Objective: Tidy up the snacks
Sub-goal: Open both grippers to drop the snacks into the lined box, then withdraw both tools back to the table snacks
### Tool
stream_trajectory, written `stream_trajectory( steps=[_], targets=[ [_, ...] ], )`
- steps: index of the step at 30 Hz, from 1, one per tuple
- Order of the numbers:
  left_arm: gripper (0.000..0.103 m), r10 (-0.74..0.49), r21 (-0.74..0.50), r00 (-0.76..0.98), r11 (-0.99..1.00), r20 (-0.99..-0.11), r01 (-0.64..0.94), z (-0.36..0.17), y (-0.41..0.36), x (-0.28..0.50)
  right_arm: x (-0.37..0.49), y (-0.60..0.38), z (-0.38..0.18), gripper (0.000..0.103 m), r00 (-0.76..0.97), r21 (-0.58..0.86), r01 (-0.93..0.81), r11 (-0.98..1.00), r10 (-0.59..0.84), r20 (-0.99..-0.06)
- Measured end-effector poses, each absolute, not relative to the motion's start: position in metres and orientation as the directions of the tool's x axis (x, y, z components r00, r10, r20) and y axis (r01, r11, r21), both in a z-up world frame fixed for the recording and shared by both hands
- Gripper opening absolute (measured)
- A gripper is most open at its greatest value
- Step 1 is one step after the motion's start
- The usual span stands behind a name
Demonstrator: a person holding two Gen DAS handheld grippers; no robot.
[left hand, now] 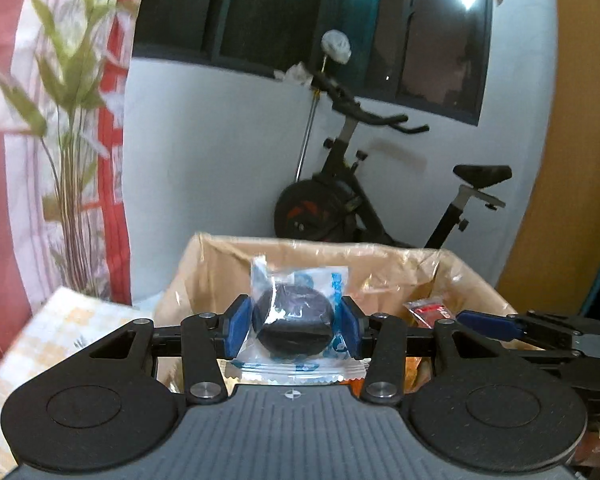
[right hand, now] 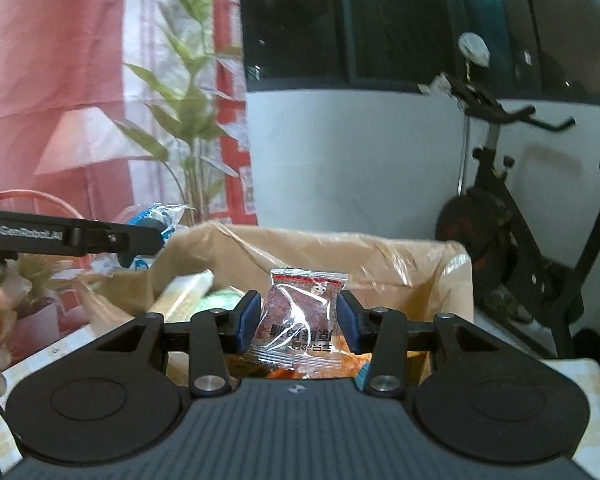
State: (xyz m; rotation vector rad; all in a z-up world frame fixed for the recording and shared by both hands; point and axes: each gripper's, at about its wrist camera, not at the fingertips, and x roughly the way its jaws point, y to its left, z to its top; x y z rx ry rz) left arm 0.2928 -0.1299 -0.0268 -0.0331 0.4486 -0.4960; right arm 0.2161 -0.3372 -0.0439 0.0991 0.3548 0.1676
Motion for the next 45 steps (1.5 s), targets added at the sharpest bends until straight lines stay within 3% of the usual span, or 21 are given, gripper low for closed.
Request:
stream_trajectory(
  steps=[3, 5, 7, 10, 14, 19, 22, 27, 40, 45],
  targets=[
    [0.063, -0.46, -0.117, 0.782, 0.882, -0.421, 0.456, -0.031, -0.13, 0.293, 0.223, -0.34, -0.05, 0.048, 0.914, 0.142, -0.127, 0.982, 0.171, -0.367],
    [0.083, -0.438, -0.091, 0.792, 0.891, -0.425, 0.444, -0.029, -0.127, 0.288, 0.22, -0.342, -0.051, 0.05, 0.916, 0.14, -0.111, 0.984, 0.156, -0.369],
    [0.09, -0.422, -0.076, 0.81, 0.899, -0.406, 0.431, -0.025, -0.122, 0.281, 0.215, -0.346, -0.05, 0.052, 0.922, 0.144, -0.104, 0.984, 0.15, -0.358],
    [0.096, -0.413, -0.087, 0.823, 0.906, -0.39, 0.414, -0.016, -0.115, 0.273, 0.205, -0.352, -0.047, 0.064, 0.929, 0.167, -0.083, 0.983, 0.137, -0.345],
    [0.097, -0.386, -0.076, 0.83, 0.918, -0.402, 0.39, -0.009, -0.11, 0.261, 0.193, -0.355, -0.042, 0.073, 0.928, 0.183, -0.083, 0.98, 0.143, -0.343],
    [0.097, -0.334, 0.039, 0.882, 0.93, -0.333, 0.367, -0.009, -0.11, 0.228, 0.168, -0.35, -0.034, 0.086, 0.941, 0.158, -0.087, 0.984, 0.133, -0.311],
    [0.097, -0.267, 0.094, 0.897, 0.944, -0.351, 0.318, -0.011, -0.115, 0.216, 0.154, -0.35, -0.032, 0.092, 0.949, 0.16, -0.081, 0.984, 0.125, -0.29],
    [0.097, -0.317, 0.058, 0.868, 0.929, -0.383, 0.365, -0.019, -0.109, 0.196, 0.131, -0.35, -0.035, 0.102, 0.956, 0.14, -0.083, 0.987, 0.119, -0.267],
    [0.097, -0.289, -0.106, 0.83, 0.956, -0.477, 0.272, -0.089, -0.105, 0.163, 0.095, -0.367, -0.087, 0.103, 0.944, 0.081, -0.06, 0.995, 0.083, -0.32],
    [0.097, -0.255, -0.089, 0.819, 0.966, -0.515, 0.244, -0.112, -0.116, 0.162, 0.093, -0.376, -0.117, 0.103, 0.933, 0.048, -0.024, 0.999, 0.04, -0.358]
  ],
)
